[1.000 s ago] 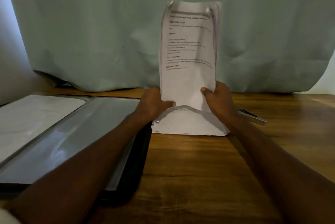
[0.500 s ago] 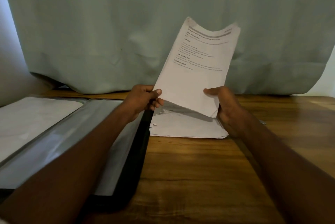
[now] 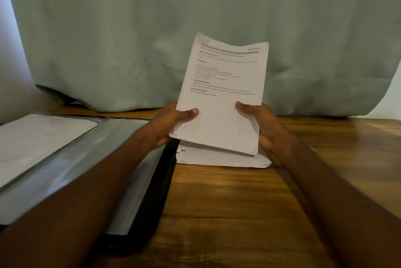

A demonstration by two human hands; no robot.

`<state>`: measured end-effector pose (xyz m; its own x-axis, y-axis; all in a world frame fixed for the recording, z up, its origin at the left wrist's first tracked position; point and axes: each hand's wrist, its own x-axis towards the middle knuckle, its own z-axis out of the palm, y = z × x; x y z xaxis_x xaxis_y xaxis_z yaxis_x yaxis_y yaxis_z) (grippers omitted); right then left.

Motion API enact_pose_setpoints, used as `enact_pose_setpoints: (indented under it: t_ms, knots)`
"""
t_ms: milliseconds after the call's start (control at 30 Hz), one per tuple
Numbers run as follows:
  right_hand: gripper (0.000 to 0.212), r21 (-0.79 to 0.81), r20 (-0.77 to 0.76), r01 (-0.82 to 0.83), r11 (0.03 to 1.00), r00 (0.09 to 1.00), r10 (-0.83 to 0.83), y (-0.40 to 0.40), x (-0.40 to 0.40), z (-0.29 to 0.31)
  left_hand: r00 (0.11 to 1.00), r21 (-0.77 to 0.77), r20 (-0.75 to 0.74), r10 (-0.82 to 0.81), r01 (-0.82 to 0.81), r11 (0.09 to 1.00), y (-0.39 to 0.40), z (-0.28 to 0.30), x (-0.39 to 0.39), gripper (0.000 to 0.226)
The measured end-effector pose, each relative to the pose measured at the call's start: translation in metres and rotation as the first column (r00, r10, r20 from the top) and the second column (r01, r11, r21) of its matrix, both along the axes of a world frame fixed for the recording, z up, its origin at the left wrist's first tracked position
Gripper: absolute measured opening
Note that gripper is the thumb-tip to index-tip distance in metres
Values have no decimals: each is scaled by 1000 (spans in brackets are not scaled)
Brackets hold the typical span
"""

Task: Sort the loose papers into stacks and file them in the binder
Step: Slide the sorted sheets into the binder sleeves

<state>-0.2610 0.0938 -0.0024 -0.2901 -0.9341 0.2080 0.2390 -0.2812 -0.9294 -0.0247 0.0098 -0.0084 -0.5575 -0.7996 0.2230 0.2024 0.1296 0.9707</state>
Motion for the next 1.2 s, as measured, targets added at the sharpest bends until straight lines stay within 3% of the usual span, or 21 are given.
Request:
enact_pose_setpoints:
  t_ms: [133,233,433,600,733,900,967,1033,1133,1200]
  knots:
    - [32,-142,-202,259,955,937,-284,-1,7,10,985,-62,-106,136,-143,988,4,0,-15,28]
    - [28,-257,-252,265,929,910,-329,2,16,17,955,-237,-118,272,-293,926,2,-2,-23,29]
    - [35,-109,-387,211,971,891,-237,-2,18,0,857,-428,218,467,-346,835,2,-15,-32,46]
    - [23,-168,-243,228,959,933,-265,11,16,16,897,-414,179,404,-304,858,14,4,-18,45]
    - [34,-84,-89,28,996,995,-36,17,0,29,963,-325,132,234,-181,928,12,25,12,47]
    - [33,61,-225,-72,996,971,84,15,10,18,987,-230,111,112,-85,969,-1,24,60,43]
    - [31,47,-242,-100,994,964,108,11,24,18,990,-182,93,104,-86,980,-5,23,71,43]
    - [32,8,-219,-60,998,974,60,4,37,17,980,-173,167,109,-80,982,-9,30,86,47]
    - [35,-22,-91,98,995,991,-99,-4,44,11,884,-362,360,296,-160,918,-32,37,120,35]
    - [44,-34,-8,153,988,988,-153,-9,45,8,716,-613,439,542,-202,763,-57,28,148,16]
